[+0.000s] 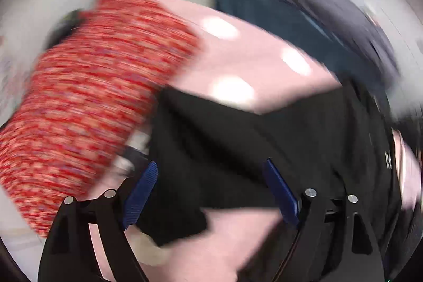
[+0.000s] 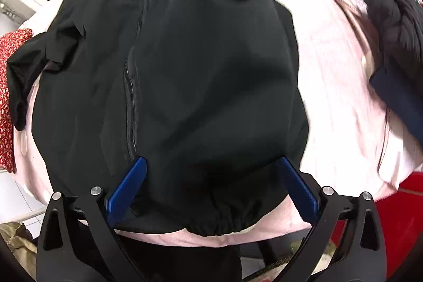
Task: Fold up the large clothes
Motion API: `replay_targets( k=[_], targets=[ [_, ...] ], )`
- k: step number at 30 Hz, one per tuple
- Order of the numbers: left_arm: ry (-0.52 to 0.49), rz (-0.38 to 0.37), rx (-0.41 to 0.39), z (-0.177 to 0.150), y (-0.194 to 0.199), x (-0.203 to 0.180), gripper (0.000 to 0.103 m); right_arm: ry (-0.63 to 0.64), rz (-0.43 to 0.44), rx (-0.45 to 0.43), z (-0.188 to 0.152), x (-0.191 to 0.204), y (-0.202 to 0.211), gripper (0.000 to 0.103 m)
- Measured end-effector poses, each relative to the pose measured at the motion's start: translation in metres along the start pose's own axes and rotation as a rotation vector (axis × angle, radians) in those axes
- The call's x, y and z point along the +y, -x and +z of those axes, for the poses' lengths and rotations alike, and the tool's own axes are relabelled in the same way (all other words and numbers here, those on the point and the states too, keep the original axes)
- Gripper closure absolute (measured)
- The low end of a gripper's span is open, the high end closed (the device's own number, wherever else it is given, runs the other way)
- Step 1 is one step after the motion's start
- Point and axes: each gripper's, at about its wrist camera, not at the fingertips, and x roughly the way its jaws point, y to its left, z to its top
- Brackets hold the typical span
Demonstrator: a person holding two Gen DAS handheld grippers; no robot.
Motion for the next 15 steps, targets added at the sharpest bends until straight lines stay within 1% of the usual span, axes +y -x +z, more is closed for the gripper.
replay_targets(
  k=[1, 3, 4, 5, 7, 8, 9, 10, 12, 14, 15],
  targets=[
    [-0.049, -0.029, 0.022, -0.012, -0.006, -0.019, 0.018, -0.005, -0.001, -0.005, -0.001, 0.002, -0.003, 0.017],
    [-0.153, -0.122, 0.093, -0.043, -0.023, -0.060, 0.016, -0.004, -0.012, -0.018, -0.001, 0.007, -0.005, 0.034],
    [-0.184, -0.146, 0.125, -0.055, -0.029, -0.073, 0.016, -0.003, -0.011, -0.019, -0.001, 0.010, -0.006, 0.053],
    [-0.219, -0.167, 0.165, -0.069, -0.035, -0.087, 0.016, -0.003, -0.011, -0.020, 0.000, 0.013, -0.006, 0.069],
    [-0.291, -0.198, 0.244, -0.100, -0.049, -0.112, 0.016, -0.007, -0.023, -0.042, 0.001, 0.018, -0.001, 0.085],
    [-0.303, -0.202, 0.258, -0.110, -0.051, -0.117, 0.016, -0.012, -0.020, -0.055, -0.002, 0.018, 0.003, 0.090],
    [-0.321, -0.209, 0.282, -0.122, -0.055, -0.123, 0.016, -0.034, -0.014, -0.081, -0.003, 0.012, 0.011, 0.093],
    [-0.325, -0.214, 0.297, -0.126, -0.057, -0.124, 0.016, -0.054, -0.013, -0.097, -0.003, 0.007, 0.017, 0.097],
    [-0.325, -0.221, 0.324, -0.131, -0.061, -0.124, 0.016, -0.129, -0.022, -0.154, -0.001, -0.016, 0.036, 0.099],
    [-0.330, -0.210, 0.325, -0.131, -0.064, -0.120, 0.016, -0.228, -0.033, -0.229, 0.007, -0.053, 0.063, 0.099],
    [-0.336, -0.193, 0.318, -0.129, -0.063, -0.118, 0.016, -0.247, -0.039, -0.252, 0.010, -0.062, 0.072, 0.099]
  ],
)
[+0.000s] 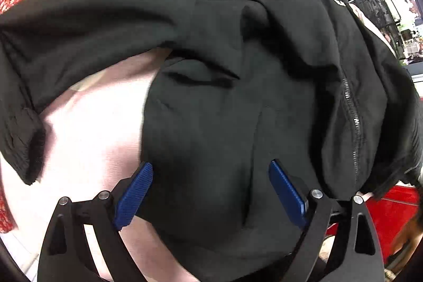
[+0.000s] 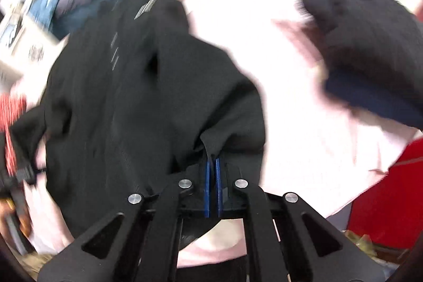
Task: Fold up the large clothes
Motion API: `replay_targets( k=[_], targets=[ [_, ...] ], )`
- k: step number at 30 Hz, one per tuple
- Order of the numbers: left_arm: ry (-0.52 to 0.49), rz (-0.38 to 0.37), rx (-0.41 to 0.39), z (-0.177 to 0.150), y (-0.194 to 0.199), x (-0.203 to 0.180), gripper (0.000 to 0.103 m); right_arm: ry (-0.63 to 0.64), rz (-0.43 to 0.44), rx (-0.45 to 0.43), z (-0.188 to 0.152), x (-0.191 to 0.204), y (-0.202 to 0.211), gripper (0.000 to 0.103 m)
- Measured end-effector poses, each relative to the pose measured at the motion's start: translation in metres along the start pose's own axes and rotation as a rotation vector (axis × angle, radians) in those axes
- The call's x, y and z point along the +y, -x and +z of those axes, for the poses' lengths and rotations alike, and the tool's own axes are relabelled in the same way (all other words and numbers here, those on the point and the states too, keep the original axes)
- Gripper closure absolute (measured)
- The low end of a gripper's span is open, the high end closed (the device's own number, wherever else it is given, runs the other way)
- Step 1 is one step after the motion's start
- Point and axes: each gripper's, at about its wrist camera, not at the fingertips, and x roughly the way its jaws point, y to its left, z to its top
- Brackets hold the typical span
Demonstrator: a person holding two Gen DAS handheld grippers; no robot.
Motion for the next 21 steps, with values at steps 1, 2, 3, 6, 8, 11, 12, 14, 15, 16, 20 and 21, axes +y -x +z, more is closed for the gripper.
replay_targets(
  k=[1, 2, 3, 6, 8, 11, 12, 14, 15, 16, 20, 21],
  targets=[
    [-0.002, 0.023, -0.009, 0.002, 0.003, 0.003, 0.016, -0.020, -0.013, -0.046, 0.016, -0.015, 0.013, 0.099],
    [-0.002, 0.037, -0.017, 0.002, 0.005, 0.005, 0.016, -0.027, -0.026, -0.091, 0.032, -0.028, 0.026, 0.099],
    [0.005, 0.054, -0.027, 0.004, 0.008, 0.009, 0.016, -0.023, -0.042, -0.151, 0.055, -0.042, 0.044, 0.099],
    [0.065, 0.072, -0.051, 0.007, 0.015, 0.020, 0.016, 0.010, -0.088, -0.282, 0.108, -0.066, 0.079, 0.103],
    [0.108, 0.088, -0.067, 0.006, 0.018, 0.024, 0.016, 0.042, -0.123, -0.381, 0.156, -0.087, 0.104, 0.103],
    [0.183, 0.124, -0.094, -0.001, 0.027, 0.021, 0.016, 0.060, -0.156, -0.452, 0.220, -0.113, 0.119, 0.103],
    [0.224, 0.122, -0.107, -0.006, 0.031, 0.019, 0.016, 0.069, -0.172, -0.447, 0.246, -0.125, 0.117, 0.103],
    [0.285, 0.108, -0.108, -0.012, 0.032, 0.015, 0.015, 0.027, -0.100, -0.354, 0.287, -0.150, 0.097, 0.102],
    [0.309, 0.109, -0.104, -0.017, 0.029, 0.011, 0.015, -0.003, -0.065, -0.332, 0.293, -0.158, 0.090, 0.102],
    [0.331, 0.112, -0.102, -0.022, 0.027, 0.006, 0.015, -0.021, 0.006, -0.286, 0.300, -0.159, 0.073, 0.097],
    [0.417, 0.110, -0.076, -0.041, 0.023, -0.013, 0.015, 0.174, 0.214, -0.084, 0.275, -0.119, 0.004, 0.008],
    [0.436, 0.097, -0.062, -0.047, 0.021, -0.020, 0.015, 0.224, 0.260, -0.066, 0.261, -0.106, -0.007, 0.008]
  ],
)
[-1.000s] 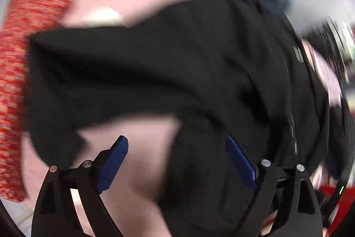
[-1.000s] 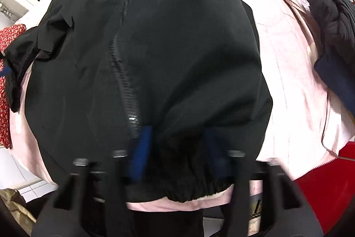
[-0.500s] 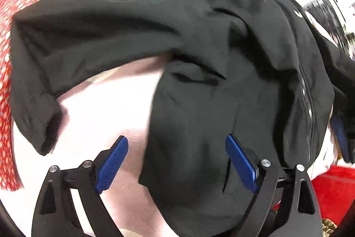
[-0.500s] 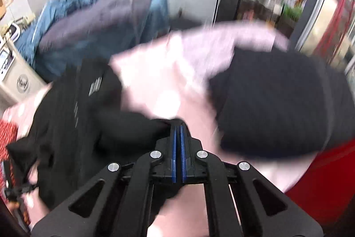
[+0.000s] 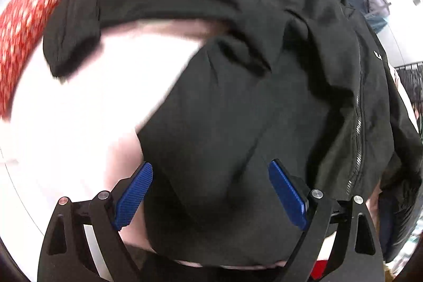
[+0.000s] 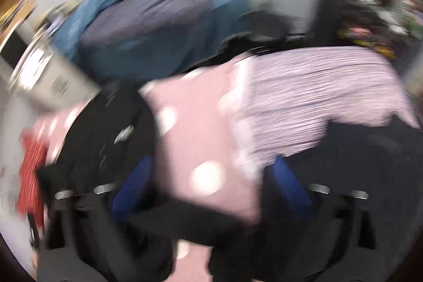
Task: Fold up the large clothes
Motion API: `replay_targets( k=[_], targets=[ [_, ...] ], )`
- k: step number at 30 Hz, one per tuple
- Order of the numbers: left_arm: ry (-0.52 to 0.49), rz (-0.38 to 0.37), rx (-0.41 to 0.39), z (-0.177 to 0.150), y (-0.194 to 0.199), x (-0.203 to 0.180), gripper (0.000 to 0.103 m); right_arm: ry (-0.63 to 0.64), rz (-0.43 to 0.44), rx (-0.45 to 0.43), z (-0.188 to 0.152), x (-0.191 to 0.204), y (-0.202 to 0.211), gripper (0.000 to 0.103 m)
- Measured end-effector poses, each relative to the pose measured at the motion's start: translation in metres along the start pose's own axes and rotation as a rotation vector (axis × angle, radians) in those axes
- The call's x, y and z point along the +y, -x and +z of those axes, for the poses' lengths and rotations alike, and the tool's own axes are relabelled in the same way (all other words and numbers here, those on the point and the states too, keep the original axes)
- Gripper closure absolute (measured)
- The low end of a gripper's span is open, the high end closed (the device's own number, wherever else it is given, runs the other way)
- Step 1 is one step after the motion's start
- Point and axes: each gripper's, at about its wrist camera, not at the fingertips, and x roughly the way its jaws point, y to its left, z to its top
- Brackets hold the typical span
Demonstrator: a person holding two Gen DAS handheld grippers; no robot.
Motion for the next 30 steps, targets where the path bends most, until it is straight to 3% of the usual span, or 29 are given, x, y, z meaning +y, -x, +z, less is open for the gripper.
replay_targets(
  k=[2, 6, 7, 9, 10, 11, 13, 19, 22, 24, 25, 26, 27, 28, 30],
  targets=[
    [0.007, 0.011, 0.013, -0.008, 0.000, -0.006, 0.015, 0.152, 0.030, 0.099, -0.031, 0.031, -0.033, 0.008],
    [0.008, 0.054, 0.019, -0.010, -0.001, -0.016, 0.015, 0.507, -0.149, 0.230, -0.089, 0.059, -0.073, 0.008],
    [0.010, 0.058, 0.021, -0.011, -0.001, -0.018, 0.015, 0.553, -0.183, 0.243, -0.097, 0.057, -0.076, 0.012],
    [0.007, 0.067, 0.024, -0.013, 0.000, -0.021, 0.015, 0.624, -0.218, 0.253, -0.105, 0.051, -0.076, 0.077],
    [0.002, 0.071, 0.026, -0.014, -0.003, -0.024, 0.015, 0.644, -0.231, 0.270, -0.105, 0.044, -0.074, 0.101],
    [-0.004, 0.075, 0.026, -0.013, -0.005, -0.030, 0.015, 0.626, -0.230, 0.278, -0.099, 0.037, -0.070, 0.101],
    [-0.014, 0.078, 0.029, -0.011, -0.010, -0.041, 0.015, 0.604, -0.235, 0.202, -0.079, 0.027, -0.048, 0.102],
    [-0.013, 0.063, 0.021, -0.016, -0.007, -0.042, 0.015, 0.438, -0.428, -0.082, 0.041, -0.033, 0.012, 0.102],
    [0.002, 0.073, -0.003, -0.021, -0.005, -0.030, 0.014, 0.201, -0.519, -0.099, 0.106, -0.099, 0.008, 0.097],
    [0.023, 0.079, -0.027, -0.026, -0.002, -0.020, 0.006, 0.012, -0.519, -0.037, 0.124, -0.133, -0.006, 0.083],
    [0.031, 0.085, -0.041, -0.029, -0.002, -0.012, 0.006, -0.100, -0.492, -0.029, 0.125, -0.142, -0.010, 0.068],
    [0.039, 0.100, -0.053, -0.032, -0.004, -0.005, 0.006, -0.159, -0.442, -0.057, 0.120, -0.141, -0.011, 0.034],
    [0.049, 0.134, -0.066, -0.035, -0.007, 0.005, 0.006, -0.162, -0.387, -0.098, 0.113, -0.131, -0.013, 0.018],
    [0.053, 0.150, -0.074, -0.037, -0.009, 0.011, 0.006, -0.142, -0.352, -0.132, 0.102, -0.117, -0.012, 0.010],
    [0.068, 0.175, -0.097, -0.042, -0.016, 0.030, 0.006, -0.067, -0.240, -0.171, 0.069, -0.074, -0.017, 0.010]
  ],
)
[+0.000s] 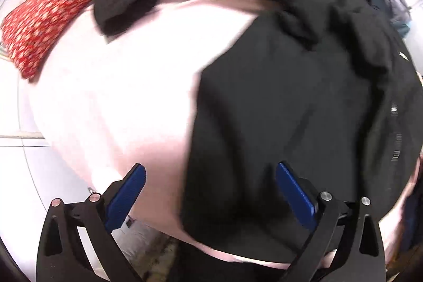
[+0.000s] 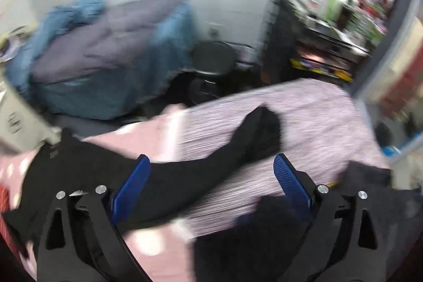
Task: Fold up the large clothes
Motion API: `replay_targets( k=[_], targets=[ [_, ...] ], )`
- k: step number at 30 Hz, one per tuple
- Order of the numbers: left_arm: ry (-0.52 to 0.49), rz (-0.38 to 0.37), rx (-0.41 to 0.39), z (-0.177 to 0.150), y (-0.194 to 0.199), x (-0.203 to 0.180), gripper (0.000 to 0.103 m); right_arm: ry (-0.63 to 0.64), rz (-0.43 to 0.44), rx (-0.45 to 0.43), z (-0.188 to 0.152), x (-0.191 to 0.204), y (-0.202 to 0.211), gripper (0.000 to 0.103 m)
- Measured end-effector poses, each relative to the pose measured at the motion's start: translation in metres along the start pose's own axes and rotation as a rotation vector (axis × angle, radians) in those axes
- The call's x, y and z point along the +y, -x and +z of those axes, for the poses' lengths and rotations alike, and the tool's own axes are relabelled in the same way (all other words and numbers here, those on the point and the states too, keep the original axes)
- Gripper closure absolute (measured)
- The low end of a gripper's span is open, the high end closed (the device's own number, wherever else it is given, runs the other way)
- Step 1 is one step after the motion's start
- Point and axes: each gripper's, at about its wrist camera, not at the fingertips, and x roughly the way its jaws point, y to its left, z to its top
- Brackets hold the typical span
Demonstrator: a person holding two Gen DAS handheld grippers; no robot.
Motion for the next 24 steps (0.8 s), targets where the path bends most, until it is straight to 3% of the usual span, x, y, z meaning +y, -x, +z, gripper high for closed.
replay_targets(
  k=[3, 4, 6, 9, 11, 17, 20, 22, 23, 24],
  targets=[
    [0.031, -0.047, -0.033, -0.002, -0.009, 0.022, 0.006, 0.121, 0.220, 0.049, -0.052, 0.059, -0.001, 0.010],
    [0.037, -0.078, -0.034, -0.002, -0.013, 0.028, 0.006, 0.172, 0.294, 0.102, -0.083, 0.082, -0.004, 0.009],
    [0.038, -0.143, -0.007, -0.002, -0.021, 0.036, 0.006, 0.258, 0.363, 0.225, -0.142, 0.116, -0.021, 0.009],
    [0.001, -0.207, 0.028, -0.007, -0.028, 0.043, 0.006, 0.302, 0.285, 0.398, -0.244, 0.131, -0.051, 0.009],
    [-0.056, -0.210, 0.044, -0.012, -0.029, 0.044, 0.006, 0.264, 0.268, 0.463, -0.285, 0.123, -0.053, 0.009],
    [-0.164, -0.276, 0.057, -0.034, -0.040, 0.035, 0.007, 0.115, 0.174, 0.458, -0.318, 0.078, -0.047, 0.009],
    [-0.224, -0.213, 0.040, -0.031, -0.046, 0.015, 0.008, 0.124, 0.172, 0.472, -0.321, 0.081, -0.056, 0.009],
    [-0.288, -0.198, 0.021, -0.025, -0.040, -0.005, 0.026, 0.140, 0.165, 0.475, -0.325, 0.088, -0.062, 0.009],
    [-0.323, -0.225, 0.010, -0.020, -0.033, -0.014, 0.055, 0.142, 0.158, 0.471, -0.326, 0.092, -0.064, 0.009],
    [-0.344, -0.261, 0.015, -0.015, -0.027, -0.022, 0.072, 0.138, 0.152, 0.462, -0.327, 0.096, -0.063, 0.009]
  ],
)
